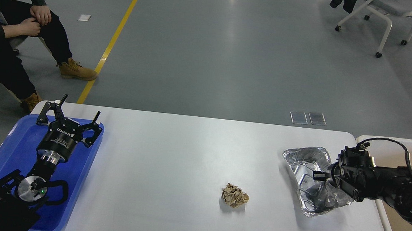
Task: Tidy desktop
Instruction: 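Lift the foil tray with the right gripper and carry it outward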
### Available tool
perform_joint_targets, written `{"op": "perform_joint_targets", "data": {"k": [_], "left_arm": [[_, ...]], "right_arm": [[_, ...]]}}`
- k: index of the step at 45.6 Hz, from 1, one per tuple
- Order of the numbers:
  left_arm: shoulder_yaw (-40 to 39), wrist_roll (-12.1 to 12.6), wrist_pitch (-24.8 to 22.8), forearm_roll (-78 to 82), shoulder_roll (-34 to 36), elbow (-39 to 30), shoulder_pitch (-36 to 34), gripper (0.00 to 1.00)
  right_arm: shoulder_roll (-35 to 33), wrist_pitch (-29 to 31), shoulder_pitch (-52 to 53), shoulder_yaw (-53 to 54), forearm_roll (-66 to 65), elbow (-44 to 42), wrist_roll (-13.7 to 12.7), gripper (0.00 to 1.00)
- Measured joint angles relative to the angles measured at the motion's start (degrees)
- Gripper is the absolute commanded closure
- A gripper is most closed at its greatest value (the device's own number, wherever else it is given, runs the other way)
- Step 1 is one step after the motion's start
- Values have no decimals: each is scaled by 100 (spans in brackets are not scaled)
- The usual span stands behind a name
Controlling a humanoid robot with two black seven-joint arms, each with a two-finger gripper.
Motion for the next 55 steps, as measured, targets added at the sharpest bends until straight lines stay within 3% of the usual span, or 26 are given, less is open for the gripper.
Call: {"op": "perform_joint_targets", "data": {"k": [14, 23, 44, 55], "left_arm": [[0, 0, 0, 0, 0, 0, 0, 1], [0, 4, 1, -1, 0, 0, -3, 1], [0, 17, 2, -1, 0, 0, -8, 1], [0, 23, -4, 0, -1, 0, -5, 1]], "right_arm": [[-37, 40, 74, 102, 11, 47, 52, 100], [-419, 319, 527, 222, 61, 521, 63, 100], [-2033, 1987, 3115, 26, -156, 2217, 49, 100], [-2495, 2808, 4501, -219, -321, 2688, 26, 100]]}}
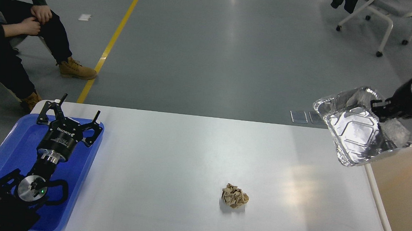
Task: Tidy desktop
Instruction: 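Lift the foil tray with the right gripper and carry it outward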
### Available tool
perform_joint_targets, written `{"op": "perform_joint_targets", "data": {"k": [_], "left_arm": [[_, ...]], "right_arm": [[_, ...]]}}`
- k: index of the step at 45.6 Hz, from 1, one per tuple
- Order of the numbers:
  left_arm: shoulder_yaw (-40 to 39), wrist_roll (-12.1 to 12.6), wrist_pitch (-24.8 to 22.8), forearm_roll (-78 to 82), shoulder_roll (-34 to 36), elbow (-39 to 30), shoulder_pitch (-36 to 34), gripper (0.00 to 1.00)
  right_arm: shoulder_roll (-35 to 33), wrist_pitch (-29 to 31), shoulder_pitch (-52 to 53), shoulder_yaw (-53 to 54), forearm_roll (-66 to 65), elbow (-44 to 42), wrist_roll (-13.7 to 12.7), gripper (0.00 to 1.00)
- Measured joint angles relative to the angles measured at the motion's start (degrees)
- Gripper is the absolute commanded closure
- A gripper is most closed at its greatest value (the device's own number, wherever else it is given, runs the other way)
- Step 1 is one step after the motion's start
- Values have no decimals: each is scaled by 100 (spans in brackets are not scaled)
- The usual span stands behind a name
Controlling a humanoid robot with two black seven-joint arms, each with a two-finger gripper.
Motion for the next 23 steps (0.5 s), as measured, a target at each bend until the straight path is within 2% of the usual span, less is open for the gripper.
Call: {"op": "perform_joint_targets", "data": {"k": [9, 23], "left_arm": [[0, 2, 0, 0, 0, 0, 4, 1], [0, 3, 0, 0, 0, 0, 5, 1]], "right_arm": [[-182, 325, 937, -196, -61, 180, -22, 100], [-294, 479, 1898, -441, -93, 270, -35, 100]]}}
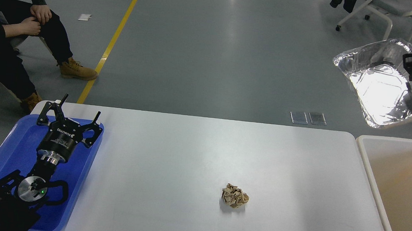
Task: Tidy desktop
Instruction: 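Lift the foil tray with the right gripper and carry it outward, then release the foil tray into the white bin with the right gripper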
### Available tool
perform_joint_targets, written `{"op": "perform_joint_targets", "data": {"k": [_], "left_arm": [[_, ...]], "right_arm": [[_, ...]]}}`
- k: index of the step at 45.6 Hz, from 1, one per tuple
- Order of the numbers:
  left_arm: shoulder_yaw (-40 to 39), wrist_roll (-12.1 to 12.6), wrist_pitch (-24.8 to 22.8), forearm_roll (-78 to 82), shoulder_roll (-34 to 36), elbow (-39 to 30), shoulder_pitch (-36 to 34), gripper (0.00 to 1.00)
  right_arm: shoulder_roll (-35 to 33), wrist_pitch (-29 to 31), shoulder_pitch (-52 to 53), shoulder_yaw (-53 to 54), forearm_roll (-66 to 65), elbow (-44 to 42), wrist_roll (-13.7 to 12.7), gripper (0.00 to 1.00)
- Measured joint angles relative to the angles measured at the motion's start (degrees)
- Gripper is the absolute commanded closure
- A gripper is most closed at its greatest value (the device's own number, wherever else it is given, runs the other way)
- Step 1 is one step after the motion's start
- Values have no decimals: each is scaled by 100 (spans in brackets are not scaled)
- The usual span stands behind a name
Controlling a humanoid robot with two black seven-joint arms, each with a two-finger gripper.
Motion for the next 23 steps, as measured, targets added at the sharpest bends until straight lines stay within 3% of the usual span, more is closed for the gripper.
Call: {"op": "perform_joint_targets", "data": {"k": [23], "left_arm": [[0, 0, 2, 0, 1, 0, 0, 1]], "right_arm": [[-721, 20, 124, -230, -75, -150, -7, 100]]}}
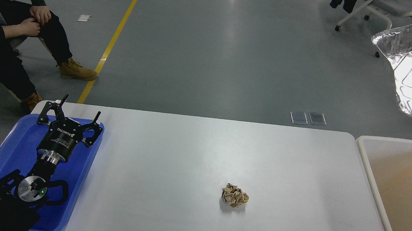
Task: Tidy desktop
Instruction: 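Release the foil tray into the white bin with the right gripper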
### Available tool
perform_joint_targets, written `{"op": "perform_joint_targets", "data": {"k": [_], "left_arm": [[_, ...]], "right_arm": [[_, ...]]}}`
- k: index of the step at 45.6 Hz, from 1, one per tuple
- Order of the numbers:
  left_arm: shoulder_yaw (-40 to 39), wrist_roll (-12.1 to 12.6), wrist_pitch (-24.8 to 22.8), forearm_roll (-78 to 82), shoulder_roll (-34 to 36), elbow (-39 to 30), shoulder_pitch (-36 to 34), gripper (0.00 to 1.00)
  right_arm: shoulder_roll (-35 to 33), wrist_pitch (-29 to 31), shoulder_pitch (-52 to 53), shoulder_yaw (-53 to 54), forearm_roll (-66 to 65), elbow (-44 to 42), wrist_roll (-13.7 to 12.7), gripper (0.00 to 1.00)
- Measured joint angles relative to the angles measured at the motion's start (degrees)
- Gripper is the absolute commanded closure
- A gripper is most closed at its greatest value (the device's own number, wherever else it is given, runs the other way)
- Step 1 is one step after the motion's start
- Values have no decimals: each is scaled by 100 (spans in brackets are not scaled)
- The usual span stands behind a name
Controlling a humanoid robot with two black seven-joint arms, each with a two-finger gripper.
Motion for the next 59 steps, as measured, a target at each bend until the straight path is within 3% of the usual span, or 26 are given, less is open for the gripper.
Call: {"op": "perform_joint_targets", "data": {"k": [9, 21, 30, 36, 46, 59], "left_arm": [[0, -2, 0, 0, 0, 0, 0, 1], [0, -10, 0, 0, -1, 0, 0, 1], [0, -9, 0, 0, -1, 0, 0, 1], [0, -9, 0, 0, -1, 0, 0, 1], [0, -6, 0, -1, 0, 0, 0, 1], [0, -6, -1, 0, -1, 0, 0, 1]], "right_arm": [[-466, -669, -606, 55, 102, -327, 3, 100], [-719, -2577, -2392, 675, 1174, -1093, -17, 100], [-378, -4005, -3989, 1524, 2291, -1936, -82, 100], [84, -4571, -4950, 2248, 2893, -2772, -197, 100], [853, -5047, -6085, 4326, 3443, -4077, -692, 100], [1256, -5237, -6809, 7037, 3657, -4636, -1404, 100]]}}
